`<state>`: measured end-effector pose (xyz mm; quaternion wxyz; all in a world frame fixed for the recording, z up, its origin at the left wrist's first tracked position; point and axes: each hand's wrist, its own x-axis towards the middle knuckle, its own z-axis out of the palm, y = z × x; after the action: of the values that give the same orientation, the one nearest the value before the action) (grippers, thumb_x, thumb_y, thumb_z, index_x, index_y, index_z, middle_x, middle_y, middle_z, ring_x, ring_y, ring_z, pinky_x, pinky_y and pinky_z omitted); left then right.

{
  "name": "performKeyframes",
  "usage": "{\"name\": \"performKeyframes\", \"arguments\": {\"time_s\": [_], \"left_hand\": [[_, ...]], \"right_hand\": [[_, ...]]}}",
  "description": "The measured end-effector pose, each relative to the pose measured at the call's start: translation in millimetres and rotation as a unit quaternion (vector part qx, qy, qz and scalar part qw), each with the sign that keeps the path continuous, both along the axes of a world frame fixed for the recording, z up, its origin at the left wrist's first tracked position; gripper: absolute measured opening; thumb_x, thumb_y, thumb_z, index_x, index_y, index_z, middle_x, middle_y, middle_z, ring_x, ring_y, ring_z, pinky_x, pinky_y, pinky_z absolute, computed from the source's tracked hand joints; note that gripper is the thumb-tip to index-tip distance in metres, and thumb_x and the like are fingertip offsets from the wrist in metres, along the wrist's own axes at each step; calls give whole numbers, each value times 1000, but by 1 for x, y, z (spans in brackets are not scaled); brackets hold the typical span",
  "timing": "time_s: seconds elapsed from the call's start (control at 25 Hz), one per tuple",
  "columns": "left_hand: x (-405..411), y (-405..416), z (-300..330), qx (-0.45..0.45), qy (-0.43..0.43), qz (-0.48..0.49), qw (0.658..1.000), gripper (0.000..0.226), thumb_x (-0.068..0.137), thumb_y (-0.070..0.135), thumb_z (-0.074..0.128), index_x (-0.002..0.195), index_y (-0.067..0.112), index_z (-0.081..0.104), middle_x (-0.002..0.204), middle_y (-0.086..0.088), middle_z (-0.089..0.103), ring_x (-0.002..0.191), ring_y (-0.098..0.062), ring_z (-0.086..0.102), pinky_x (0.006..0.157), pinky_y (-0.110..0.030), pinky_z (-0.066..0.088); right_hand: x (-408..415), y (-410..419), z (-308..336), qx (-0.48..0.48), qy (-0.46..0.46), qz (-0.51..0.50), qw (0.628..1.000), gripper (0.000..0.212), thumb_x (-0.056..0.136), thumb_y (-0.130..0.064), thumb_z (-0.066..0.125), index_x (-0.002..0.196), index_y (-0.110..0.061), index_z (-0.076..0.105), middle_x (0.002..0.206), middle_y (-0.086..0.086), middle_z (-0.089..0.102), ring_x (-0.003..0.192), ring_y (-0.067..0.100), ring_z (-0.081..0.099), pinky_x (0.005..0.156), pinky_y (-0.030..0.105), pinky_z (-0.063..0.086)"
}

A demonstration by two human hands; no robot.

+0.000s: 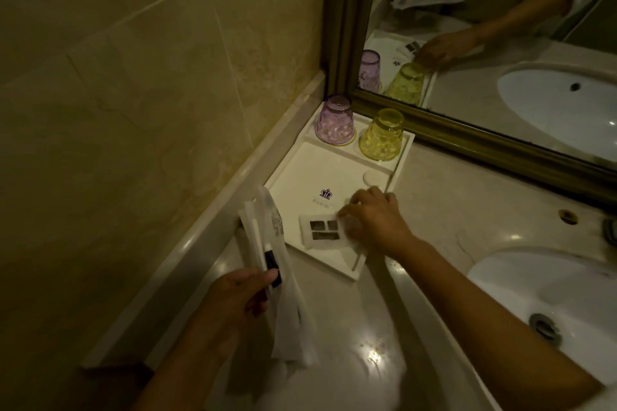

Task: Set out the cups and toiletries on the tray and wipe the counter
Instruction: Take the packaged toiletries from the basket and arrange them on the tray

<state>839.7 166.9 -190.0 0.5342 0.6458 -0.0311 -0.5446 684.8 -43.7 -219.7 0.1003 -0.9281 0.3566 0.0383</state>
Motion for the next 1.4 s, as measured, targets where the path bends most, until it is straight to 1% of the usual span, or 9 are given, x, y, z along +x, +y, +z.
{"name": "performKeyframes", "arguments": {"time_s": [0.16, 0.28, 0.52, 0.64, 0.84, 1.0, 1.16, 1.32, 1.4], "left_hand": [[-3, 4, 0, 10, 0, -8, 1000, 16, 66, 9, 71, 80, 2, 69, 68, -12, 62, 65, -22, 55, 58, -28, 46], [-6, 4, 0, 9, -5, -23, 1000, 33, 57, 16, 72, 85, 1, 67, 77, -16, 62, 74, -27, 56, 64, -32, 45], [-1, 9, -4, 5, -21, -42, 999, 33, 57, 23, 72, 85, 5, 68, 73, -12, 65, 74, -25, 59, 62, -31, 46], [-1, 11, -9, 9, -12, -50, 999, 39, 53, 26, 72, 85, 4, 68, 75, -14, 62, 70, -23, 57, 60, -30, 44], [-4, 11, -12, -1, -4, -47, 999, 6, 73, 12, 68, 74, 6, 70, 69, -12, 58, 61, -19, 52, 58, -27, 43], [-4, 9, -13, 2, -14, -55, 998, 6, 79, 11, 66, 80, 5, 68, 69, -11, 60, 66, -20, 54, 62, -30, 44], [-6, 9, -15, -3, -24, -69, 997, 8, 80, 12, 65, 73, 9, 67, 45, 4, 56, 45, -7, 51, 52, -23, 43], [-8, 7, -14, 3, -36, -82, 996, 14, 78, 15, 67, 65, 11, 72, 53, -3, 61, 45, -10, 54, 49, -23, 48], [-8, 5, -11, -2, -51, -84, 995, 13, 77, 14, 69, 65, 13, 74, 67, -14, 64, 59, -22, 59, 63, -35, 51]], "right_hand": [[13, 5, 16, -138, -79, -69, 985, 25, 83, -22, 59, 103, -8, 65, 101, 15, 63, 93, 35, 56, 79, 39, 39], [31, 41, 1, -99, -103, -126, 982, 30, 77, -34, 66, 81, -4, 66, 80, 16, 65, 75, 35, 59, 66, 37, 44], [9, 51, -29, -59, -92, -85, 990, 40, 82, -38, 59, 114, -15, 60, 119, 6, 65, 111, 25, 57, 109, 43, 26], [-11, 58, -32, -74, -71, -46, 994, 44, 93, -40, 39, 132, -21, 47, 137, 2, 53, 129, 21, 43, 114, 42, 13], [-36, 72, -35, -28, -47, 50, 997, 46, 95, -47, 11, 141, -43, 20, 155, -5, 12, 144, 16, 1, 112, 49, -14], [-45, 59, -30, 15, -44, 93, 995, 47, 95, -48, 12, 137, -41, 32, 153, -5, 24, 143, 12, 9, 111, 50, -17], [-49, 58, -26, 16, -25, 105, 994, 48, 95, -49, 11, 139, -41, 27, 155, -5, 21, 144, 14, 6, 108, 53, -22], [-46, 77, -8, 8, -113, 37, 993, 47, 94, -49, 28, 138, -35, 34, 152, -2, 29, 141, 15, 18, 116, 52, 4], [-32, 98, 11, 94, -288, -88, 949, 40, 85, -56, 43, 117, -35, 56, 122, -14, 59, 114, -3, 48, 102, 25, 37]]}}
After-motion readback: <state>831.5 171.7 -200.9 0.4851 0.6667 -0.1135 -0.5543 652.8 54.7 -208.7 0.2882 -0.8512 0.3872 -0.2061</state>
